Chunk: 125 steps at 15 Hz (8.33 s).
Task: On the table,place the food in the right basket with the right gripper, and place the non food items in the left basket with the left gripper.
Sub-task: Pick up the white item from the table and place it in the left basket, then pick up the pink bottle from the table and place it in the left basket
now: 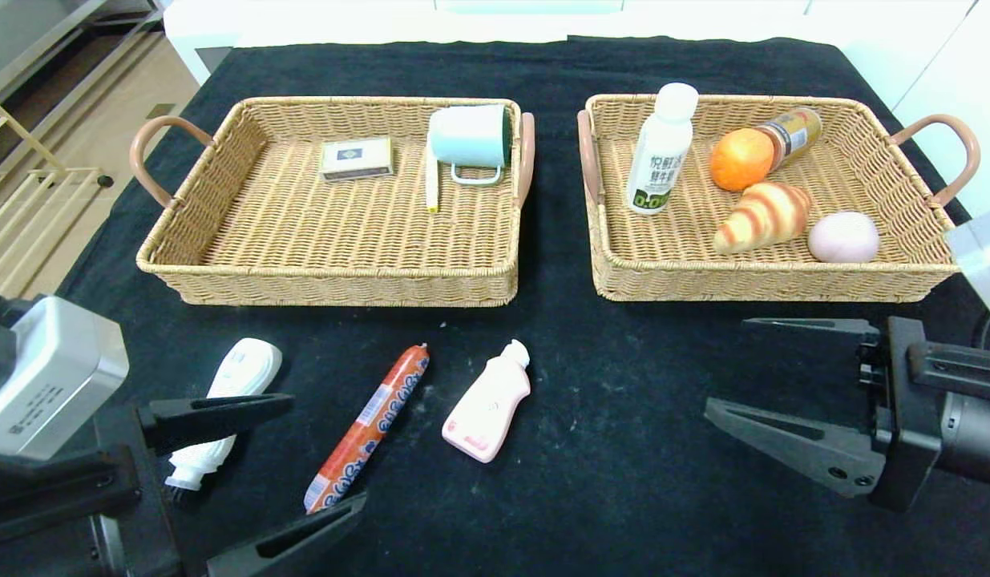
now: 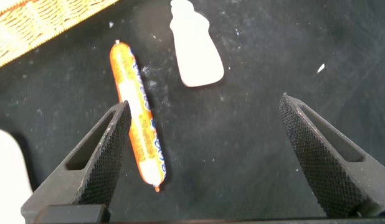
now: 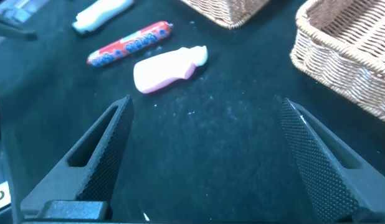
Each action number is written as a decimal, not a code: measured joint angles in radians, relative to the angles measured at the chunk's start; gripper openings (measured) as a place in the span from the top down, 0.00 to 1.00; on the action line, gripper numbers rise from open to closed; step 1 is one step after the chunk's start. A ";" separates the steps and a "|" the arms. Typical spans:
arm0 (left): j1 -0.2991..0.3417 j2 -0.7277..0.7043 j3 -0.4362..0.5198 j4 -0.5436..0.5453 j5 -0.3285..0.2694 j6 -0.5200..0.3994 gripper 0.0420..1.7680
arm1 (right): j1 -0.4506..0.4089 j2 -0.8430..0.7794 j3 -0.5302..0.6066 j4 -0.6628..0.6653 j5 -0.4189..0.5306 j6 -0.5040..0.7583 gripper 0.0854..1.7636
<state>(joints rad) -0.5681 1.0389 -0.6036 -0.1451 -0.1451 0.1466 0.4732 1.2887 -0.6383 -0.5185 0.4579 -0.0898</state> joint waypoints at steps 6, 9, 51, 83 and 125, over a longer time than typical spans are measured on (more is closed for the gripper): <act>0.011 -0.023 -0.050 0.016 0.041 0.003 0.03 | -0.052 -0.015 0.084 -0.040 0.026 0.004 0.04; 0.046 -0.010 -0.127 0.167 0.066 0.002 0.03 | -0.053 -0.027 0.089 -0.041 0.025 0.004 0.04; 0.541 0.421 -0.399 0.533 0.116 0.002 0.48 | -0.044 0.011 0.115 -0.041 0.024 0.001 0.03; 0.455 0.237 -0.493 0.451 0.124 -0.014 0.69 | -0.016 -0.011 0.131 -0.040 0.023 -0.001 0.03; 0.331 0.682 -1.056 0.391 0.138 -0.169 0.13 | -0.016 -0.047 0.129 -0.043 0.021 0.000 0.03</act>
<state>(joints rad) -0.2374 1.7209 -1.6596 0.2457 -0.0072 -0.0226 0.4574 1.2417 -0.5094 -0.5613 0.4791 -0.0894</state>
